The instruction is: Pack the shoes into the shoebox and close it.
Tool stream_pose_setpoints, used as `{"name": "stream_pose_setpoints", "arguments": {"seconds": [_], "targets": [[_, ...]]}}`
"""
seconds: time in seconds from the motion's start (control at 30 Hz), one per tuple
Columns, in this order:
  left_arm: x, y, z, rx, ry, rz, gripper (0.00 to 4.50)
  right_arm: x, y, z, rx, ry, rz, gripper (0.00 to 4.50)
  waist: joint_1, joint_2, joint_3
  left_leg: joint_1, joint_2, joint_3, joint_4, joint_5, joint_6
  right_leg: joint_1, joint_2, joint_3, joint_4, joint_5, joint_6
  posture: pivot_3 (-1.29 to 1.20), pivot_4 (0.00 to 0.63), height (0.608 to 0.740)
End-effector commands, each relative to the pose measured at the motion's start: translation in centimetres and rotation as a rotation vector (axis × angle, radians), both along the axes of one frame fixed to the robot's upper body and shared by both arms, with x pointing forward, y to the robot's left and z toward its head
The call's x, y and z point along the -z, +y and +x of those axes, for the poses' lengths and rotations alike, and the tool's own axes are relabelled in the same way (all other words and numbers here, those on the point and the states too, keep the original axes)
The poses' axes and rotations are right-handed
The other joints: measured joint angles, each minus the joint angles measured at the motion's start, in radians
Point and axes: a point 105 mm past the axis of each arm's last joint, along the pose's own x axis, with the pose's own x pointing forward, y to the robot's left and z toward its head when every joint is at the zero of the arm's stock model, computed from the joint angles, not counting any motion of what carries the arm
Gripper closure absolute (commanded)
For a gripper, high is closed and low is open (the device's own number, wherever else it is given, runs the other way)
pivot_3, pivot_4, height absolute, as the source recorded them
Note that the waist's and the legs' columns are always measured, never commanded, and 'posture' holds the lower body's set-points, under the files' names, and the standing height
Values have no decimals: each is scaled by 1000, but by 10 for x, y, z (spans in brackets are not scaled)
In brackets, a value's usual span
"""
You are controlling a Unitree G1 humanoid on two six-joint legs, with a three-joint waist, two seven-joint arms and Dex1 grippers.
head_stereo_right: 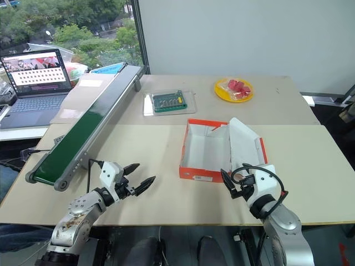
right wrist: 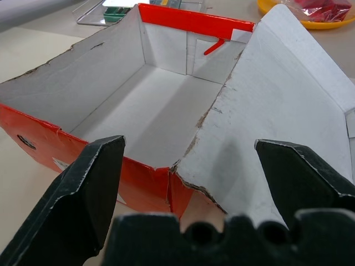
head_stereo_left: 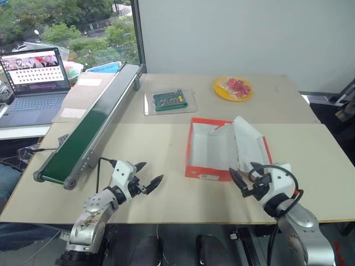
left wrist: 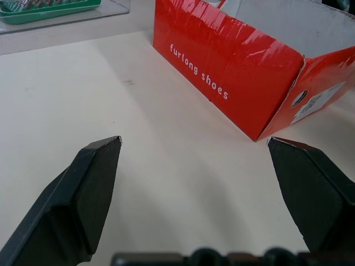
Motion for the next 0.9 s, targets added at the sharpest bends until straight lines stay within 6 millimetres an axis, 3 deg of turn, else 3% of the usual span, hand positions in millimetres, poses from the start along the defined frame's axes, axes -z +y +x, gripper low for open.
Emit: {"name": "stream_pose_setpoints", "arguments": {"seconds": [0.03, 0.23, 0.3, 0.4, 0.47, 0.63, 0.9], "targets": [[-12, -2, 3, 14, -59, 0, 0, -9, -2, 2, 9, -40, -17, 19, 0, 0, 0, 0, 0, 0, 0, 0, 0, 0, 0, 0, 0, 0, 0, 0, 150, 740], [-36, 5, 16, 16, -82, -32, 0, -38, -3, 16, 2, -106, -49, 19, -2, 0, 0, 0, 0, 0, 0, 0, 0, 0, 0, 0, 0, 0, 0, 0, 150, 740], [-57, 13, 29, -25, -122, -70, 0, -61, -3, 29, 4, -151, -38, 19, -3, 0, 0, 1, 0, 0, 1, 0, 0, 0, 1, 0, 0, 0, 0, 0, 150, 740], [-103, 16, 48, -51, -231, -90, 0, -111, -2, 56, 0, -247, -43, 19, -8, -1, 1, 0, 0, 0, 2, 0, 0, -1, 1, 1, 1, 1, 0, 0, 150, 740], [-120, 13, 53, -50, -268, -89, 0, -127, -1, 65, -5, -267, -32, 19, -8, -1, 0, 0, -1, 0, 2, 0, 0, 0, 1, 1, 1, 1, 1, 0, 150, 740], [-159, 9, 65, -97, -346, -68, 0, -150, 10, 82, -55, -278, -35, 19, -3, -2, 0, -4, -1, 0, 0, -2, 1, -1, 1, 0, -1, 0, 2, 0, 150, 740], [-172, 7, 61, -126, -375, -72, 0, -149, 29, 100, -100, -248, -19, 19, -9, -2, 0, -6, -2, 1, 2, -3, 2, -2, 0, 1, -2, 2, 5, 0, 150, 740]]}}
